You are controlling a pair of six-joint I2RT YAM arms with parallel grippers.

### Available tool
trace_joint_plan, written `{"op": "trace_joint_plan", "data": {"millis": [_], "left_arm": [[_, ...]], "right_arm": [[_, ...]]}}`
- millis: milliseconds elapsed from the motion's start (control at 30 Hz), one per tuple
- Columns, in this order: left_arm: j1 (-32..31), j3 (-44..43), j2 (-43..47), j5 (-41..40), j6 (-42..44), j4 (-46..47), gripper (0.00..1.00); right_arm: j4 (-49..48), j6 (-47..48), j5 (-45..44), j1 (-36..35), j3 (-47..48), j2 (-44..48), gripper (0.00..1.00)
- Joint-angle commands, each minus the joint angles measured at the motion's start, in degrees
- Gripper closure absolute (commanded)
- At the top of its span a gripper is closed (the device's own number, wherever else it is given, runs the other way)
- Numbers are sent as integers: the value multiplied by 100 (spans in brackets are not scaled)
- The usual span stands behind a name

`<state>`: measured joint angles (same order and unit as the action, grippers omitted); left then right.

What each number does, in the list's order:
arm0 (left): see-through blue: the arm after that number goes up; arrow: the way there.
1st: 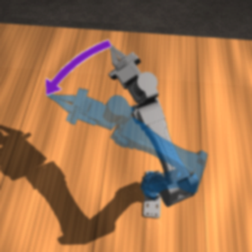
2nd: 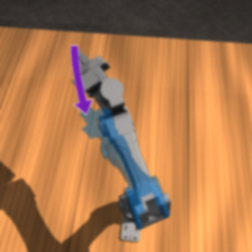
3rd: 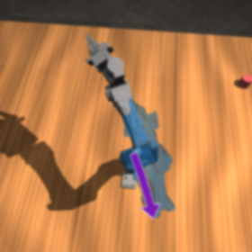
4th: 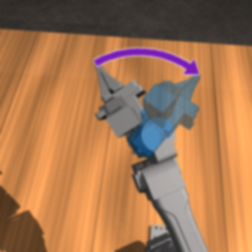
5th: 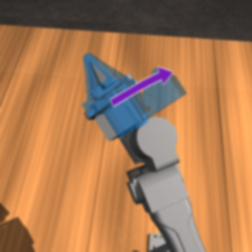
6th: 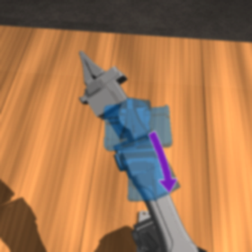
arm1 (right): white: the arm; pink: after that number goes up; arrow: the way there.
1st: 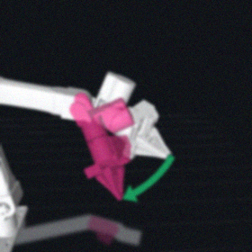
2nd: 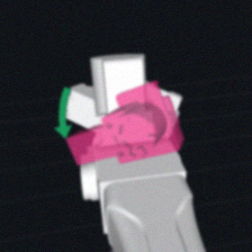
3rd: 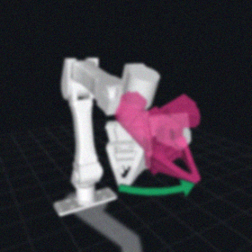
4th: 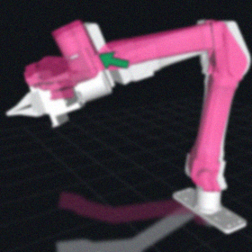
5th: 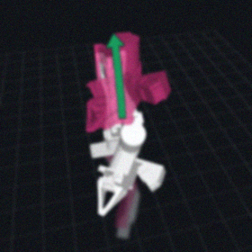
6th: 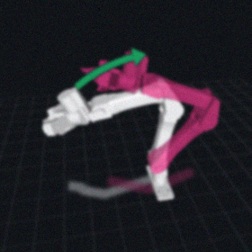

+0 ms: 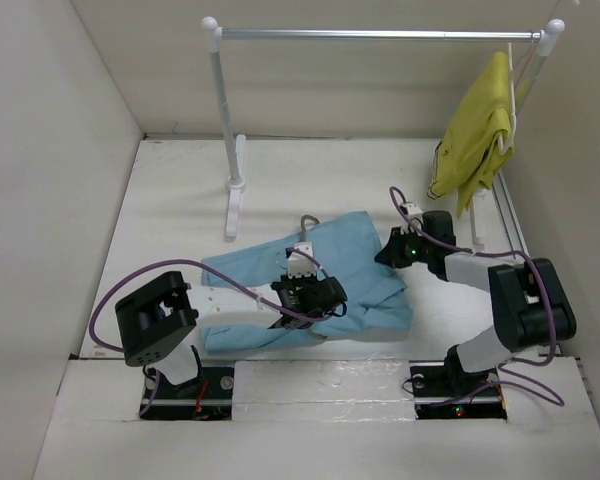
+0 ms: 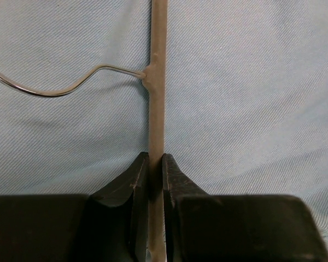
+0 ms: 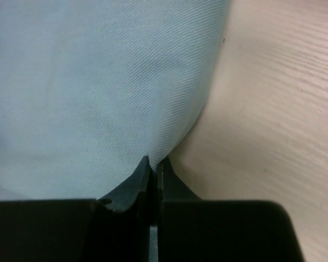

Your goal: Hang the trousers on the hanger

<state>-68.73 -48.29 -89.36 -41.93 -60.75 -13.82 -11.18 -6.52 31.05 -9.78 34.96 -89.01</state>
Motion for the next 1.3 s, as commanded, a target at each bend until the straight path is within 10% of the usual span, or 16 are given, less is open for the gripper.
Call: {"op": "trace_joint_plan", "data": {"millis": [0,933,1267], "left_arm": [[-35,118,165,-96,-86,-287,100],[-35,-14,-90,-325,-534,-1052,100],[-184,-733,-345,-447,-429,-1175,100]], "right_arm": [[122,-60,-98,361,-182,681,100],[2129,1584,-3,2876,-323,1870,100],[1750,1654,183,2332,-245,939,100]]}}
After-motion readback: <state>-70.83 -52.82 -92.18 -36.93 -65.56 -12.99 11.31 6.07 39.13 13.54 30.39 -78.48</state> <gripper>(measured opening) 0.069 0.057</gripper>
